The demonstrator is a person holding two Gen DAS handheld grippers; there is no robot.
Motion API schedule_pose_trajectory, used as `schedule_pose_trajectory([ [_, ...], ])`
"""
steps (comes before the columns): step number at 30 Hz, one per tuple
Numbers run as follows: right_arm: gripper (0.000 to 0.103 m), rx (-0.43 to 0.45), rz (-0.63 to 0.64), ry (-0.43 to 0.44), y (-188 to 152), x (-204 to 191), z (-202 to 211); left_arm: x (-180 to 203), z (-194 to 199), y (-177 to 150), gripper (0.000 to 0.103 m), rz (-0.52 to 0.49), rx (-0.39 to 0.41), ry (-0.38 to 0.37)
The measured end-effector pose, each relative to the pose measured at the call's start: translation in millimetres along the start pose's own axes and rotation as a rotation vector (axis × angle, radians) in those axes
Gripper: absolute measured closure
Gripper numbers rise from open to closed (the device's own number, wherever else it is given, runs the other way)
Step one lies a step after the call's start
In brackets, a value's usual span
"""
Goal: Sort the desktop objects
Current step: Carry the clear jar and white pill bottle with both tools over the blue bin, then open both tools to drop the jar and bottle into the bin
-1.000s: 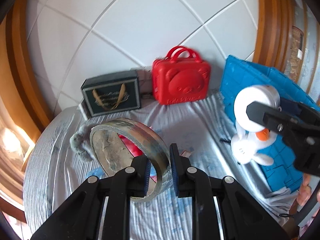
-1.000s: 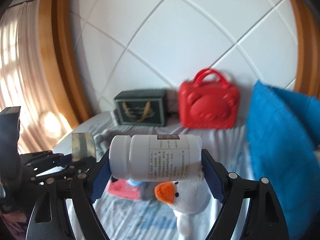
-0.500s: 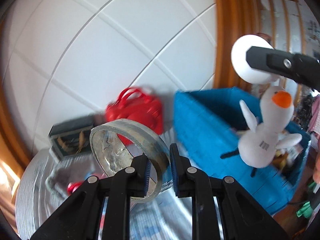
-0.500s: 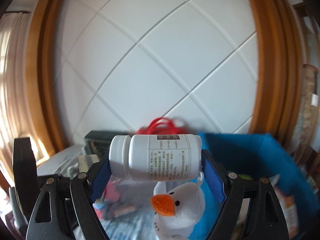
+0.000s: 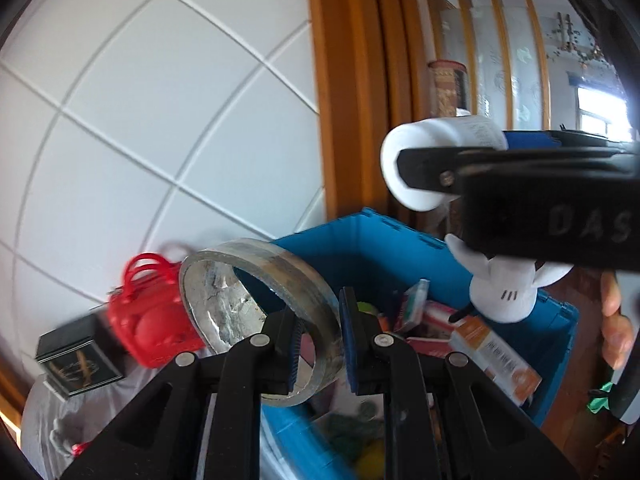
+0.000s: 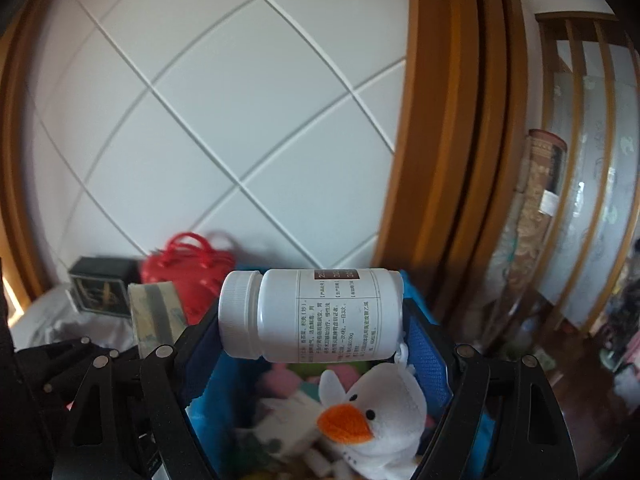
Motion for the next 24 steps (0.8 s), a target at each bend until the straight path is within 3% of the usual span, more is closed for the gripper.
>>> schedule_pose_trajectory([
  [7, 0.020, -0.124, 0.000, -0.027, -43, 49, -66, 33, -76, -22, 0.085, -0.012, -0.111, -0.012],
  [19, 0.020, -0.328, -0.076, 0.012, -121, 78, -169, 18, -179, -75, 0.084, -0.035, -0.348, 0.053],
  [24, 0.020, -0.392, -0.089, 0.015, -147, 83, -195, 6, -197, -94, 0.064, -0.037, -0.411, 0.091],
])
Point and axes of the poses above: each gripper's, at about its wrist camera, not at the fingertips, and z roughly against the way its jaws point, x to its right, y to its top, the point moved 8 cm from there along -z, roughly the way its jaws point, and after that the axes turned 14 degrees about x, right-handed, at the moved point
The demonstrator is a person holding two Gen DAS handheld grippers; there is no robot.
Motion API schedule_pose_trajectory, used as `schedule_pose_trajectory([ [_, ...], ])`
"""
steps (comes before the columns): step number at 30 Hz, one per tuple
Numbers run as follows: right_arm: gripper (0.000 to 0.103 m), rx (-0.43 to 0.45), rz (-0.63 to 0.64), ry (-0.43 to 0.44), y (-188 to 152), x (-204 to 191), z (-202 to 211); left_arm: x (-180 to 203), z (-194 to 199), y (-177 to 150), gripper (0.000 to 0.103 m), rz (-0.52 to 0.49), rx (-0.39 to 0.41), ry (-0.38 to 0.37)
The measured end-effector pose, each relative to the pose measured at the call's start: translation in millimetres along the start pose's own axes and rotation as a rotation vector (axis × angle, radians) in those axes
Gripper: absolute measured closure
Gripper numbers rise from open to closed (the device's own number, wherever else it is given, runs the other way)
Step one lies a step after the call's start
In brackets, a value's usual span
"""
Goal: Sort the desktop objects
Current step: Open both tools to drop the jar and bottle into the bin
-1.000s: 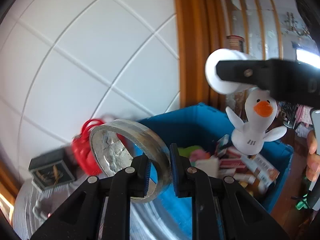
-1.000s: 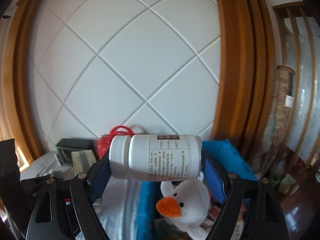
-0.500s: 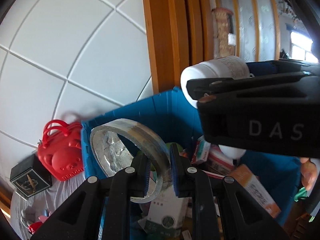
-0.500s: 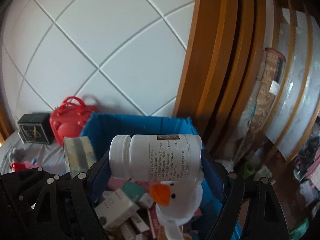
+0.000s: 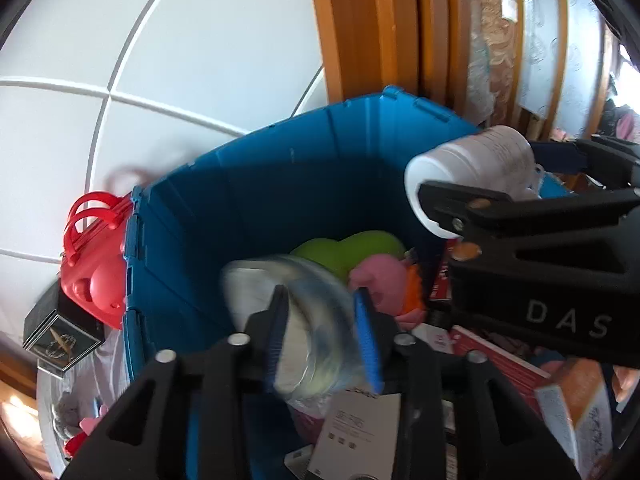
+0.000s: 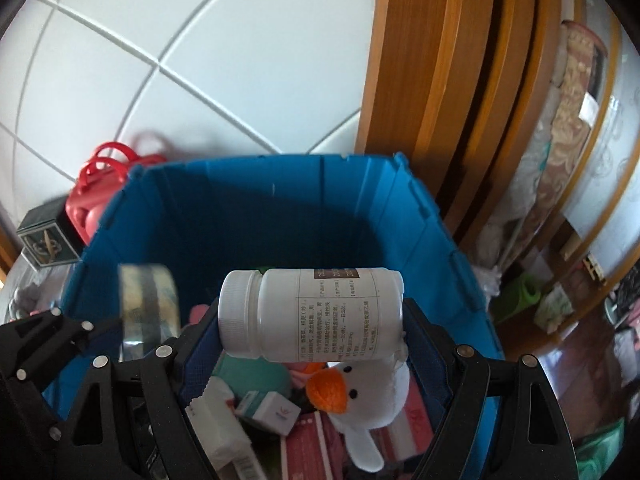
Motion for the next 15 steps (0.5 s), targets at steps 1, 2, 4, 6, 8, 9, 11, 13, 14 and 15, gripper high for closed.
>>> schedule_pose_trajectory([
  [1, 0.019, -0.009, -0.001, 0.001, -3, 0, -4, -2, -3, 0, 0.061, -0.006, 0.003, 0.011],
  [2, 0.019, -0.019, 0.003, -0.001, -6, 0, -9, -3, -4, 1, 0.054, -0.007, 0.003, 0.020],
  [4, 0.019, -0.033, 0.014, 0.002, -11, -1, -16, -5, -4, 2, 0.048, 0.009, 0.004, 0.016],
  [6, 0.019, -0.047, 0.018, 0.000, -13, -2, -19, -7, -4, 1, 0.048, 0.018, 0.000, 0.009],
  [8, 0.017, -0.053, 0.022, -0.006, -15, -2, -20, -5, -5, 0, 0.048, 0.019, -0.009, 0.000],
  [9, 0.014, -0.053, 0.022, -0.006, -15, -2, -20, -4, -4, 0, 0.048, 0.017, -0.014, -0.002],
  [11, 0.005, -0.054, 0.025, -0.009, -14, -1, -17, -3, -3, -1, 0.048, 0.017, -0.018, -0.008],
  [13, 0.003, -0.056, 0.034, -0.013, -13, -1, -13, -2, -1, -2, 0.048, 0.015, -0.022, -0.012],
  [14, 0.003, -0.061, 0.037, -0.017, -12, 0, -10, -1, 1, -3, 0.048, 0.014, -0.022, -0.016],
  [15, 0.003, -0.064, 0.039, -0.023, -12, 1, -8, -1, 4, -3, 0.048, 0.013, -0.022, -0.017],
])
Point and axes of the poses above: each gripper's, at about its wrist camera, not at the fingertips, and z roughly against the way its jaws point, x to its right, y to its top, the point moved 8 cm from there along -z, roughly the way its jaws point, and after that the axes turned 14 degrees about x, right-handed, at the moved point
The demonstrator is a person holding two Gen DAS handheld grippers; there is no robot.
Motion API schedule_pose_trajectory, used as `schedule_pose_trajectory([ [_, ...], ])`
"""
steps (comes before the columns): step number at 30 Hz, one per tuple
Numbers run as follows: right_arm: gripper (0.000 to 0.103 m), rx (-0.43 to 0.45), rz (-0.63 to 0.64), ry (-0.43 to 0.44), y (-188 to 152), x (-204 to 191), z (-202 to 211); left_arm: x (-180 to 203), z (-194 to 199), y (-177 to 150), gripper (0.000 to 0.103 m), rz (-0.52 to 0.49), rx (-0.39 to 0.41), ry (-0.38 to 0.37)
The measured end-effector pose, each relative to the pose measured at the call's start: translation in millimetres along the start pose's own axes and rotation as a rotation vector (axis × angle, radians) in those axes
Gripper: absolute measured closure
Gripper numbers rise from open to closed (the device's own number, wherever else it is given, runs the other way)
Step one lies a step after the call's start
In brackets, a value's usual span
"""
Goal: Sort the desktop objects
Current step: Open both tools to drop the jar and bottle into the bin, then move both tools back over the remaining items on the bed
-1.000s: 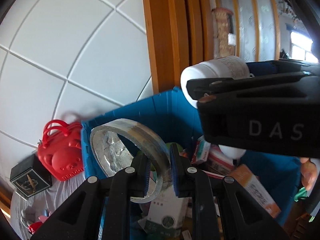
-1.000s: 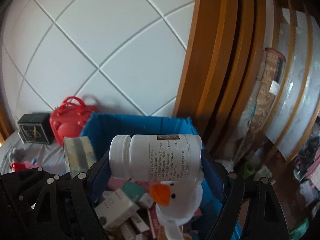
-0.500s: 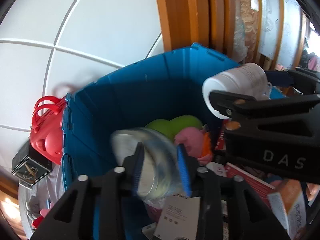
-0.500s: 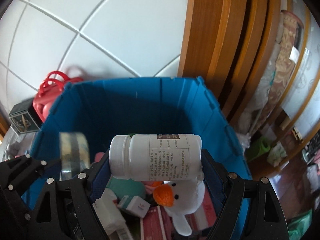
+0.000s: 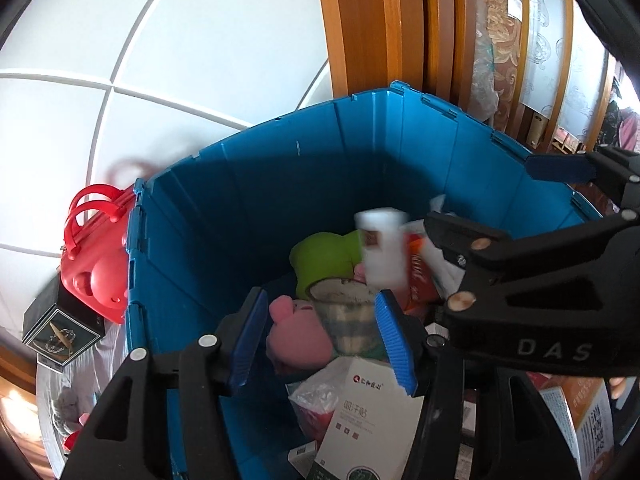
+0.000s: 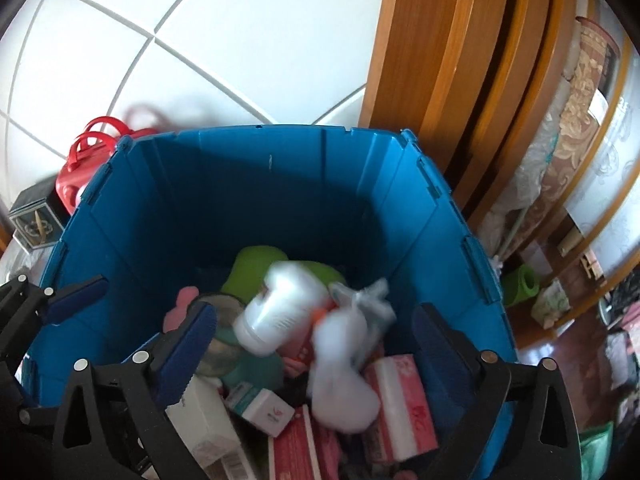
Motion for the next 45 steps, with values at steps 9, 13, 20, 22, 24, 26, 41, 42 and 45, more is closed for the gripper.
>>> schedule_pose_trajectory([
  [9, 0.000, -0.043, 0.009, -0.053, -10, 10, 30, 7, 28, -8, 0.048, -0.018, 0.004, -0.021],
  [13, 0.000, -0.058, 0.021, -0.067, -18, 11, 47, 8, 43, -9, 0.048, -0.011, 0.011, -0.030],
  [20, 0.000, -0.071, 0.013, -0.069, -32, 10, 71, 9, 70, -12, 0.048, -0.005, 0.024, -0.051],
  [22, 0.000, -0.067, 0.014, -0.072, -35, 9, 80, 8, 76, -13, 0.048, -0.005, 0.030, -0.053],
  [24, 0.000, -0.057, 0.016, -0.070, -38, 6, 89, 7, 85, -15, 0.048, -0.005, 0.041, -0.058],
  [26, 0.000, -0.040, 0.021, -0.072, -40, 2, 98, 5, 94, -18, 0.048, -0.004, 0.054, -0.066],
  [41, 0.000, 0.183, -0.062, 0.023, -72, -82, 201, -54, 205, -63, 0.048, 0.044, 0.243, -0.088],
  [42, 0.000, 0.196, -0.067, 0.027, -74, -89, 206, -59, 210, -69, 0.048, 0.046, 0.251, -0.088],
  [45, 0.000, 0.252, -0.079, 0.035, -79, -116, 227, -76, 227, -90, 0.048, 0.048, 0.262, -0.064],
])
Point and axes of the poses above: each gripper's, at about its wrist camera, not at the fingertips, and z roughly against the way its jaws point, x to its right, y to its top, the point moved 8 cm from there along -z, roughly the way its jaws point, and after that the axes turned 14 degrees about x, right-handed, at the moved point
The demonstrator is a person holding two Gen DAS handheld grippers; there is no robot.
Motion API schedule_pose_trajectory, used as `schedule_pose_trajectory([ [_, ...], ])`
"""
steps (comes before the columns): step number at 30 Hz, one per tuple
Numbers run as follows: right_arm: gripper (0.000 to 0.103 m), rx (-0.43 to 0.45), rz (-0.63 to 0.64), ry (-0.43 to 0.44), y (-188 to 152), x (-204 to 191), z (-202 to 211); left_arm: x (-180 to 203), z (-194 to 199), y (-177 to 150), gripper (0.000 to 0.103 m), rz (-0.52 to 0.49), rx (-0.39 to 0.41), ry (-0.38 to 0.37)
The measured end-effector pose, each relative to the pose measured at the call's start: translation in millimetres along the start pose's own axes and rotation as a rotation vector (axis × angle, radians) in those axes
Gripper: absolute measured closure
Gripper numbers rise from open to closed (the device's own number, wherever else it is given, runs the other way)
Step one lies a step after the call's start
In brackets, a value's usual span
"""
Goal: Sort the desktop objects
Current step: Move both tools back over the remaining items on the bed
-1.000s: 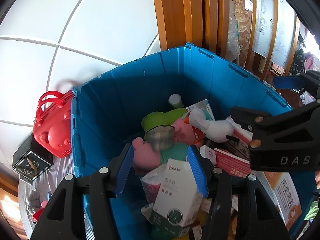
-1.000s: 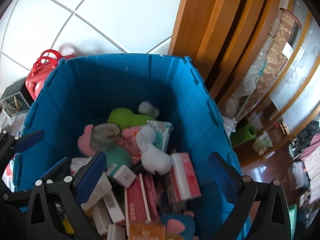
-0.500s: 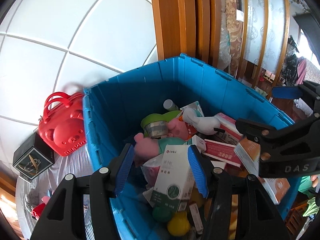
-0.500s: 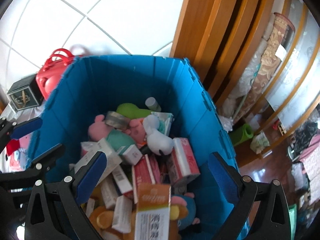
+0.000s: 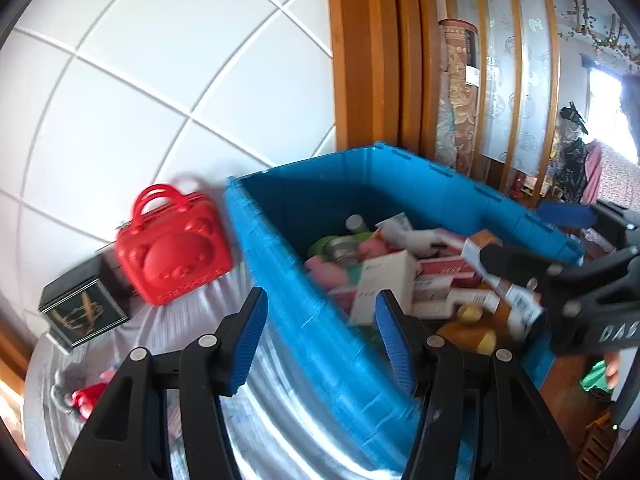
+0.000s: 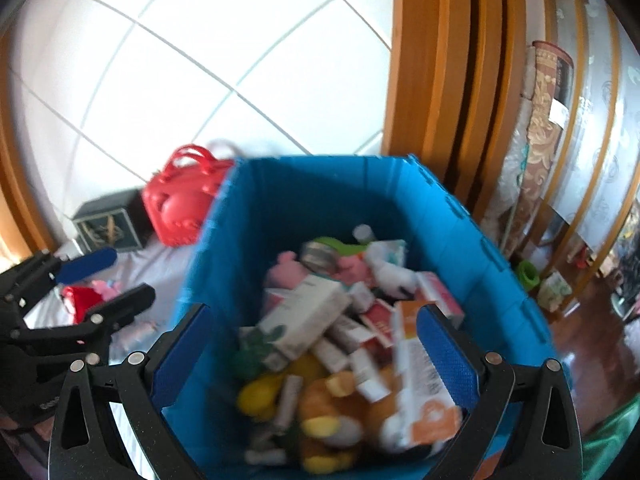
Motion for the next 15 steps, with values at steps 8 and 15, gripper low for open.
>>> schedule_pose_trajectory([
  [8, 0.000, 0.073, 0.006, 0.035, -15, -69, 28, -63, 54, -39, 0.047, 0.065, 0.044, 0.093],
  [15, 0.000, 0.129, 0.005, 0.127, -31, -128, 34, -131, 88, -100, 0.025, 0.108, 0.050, 0.244],
])
Point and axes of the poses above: each gripper's, at about its wrist camera, not at the fingertips, and z roughly against the way its jaws point, x to its right, y to its top, the point moved 8 cm from there along -z, roughly the way its jaws point, and after that the axes turned 14 degrees about x, right-handed, at the moved point
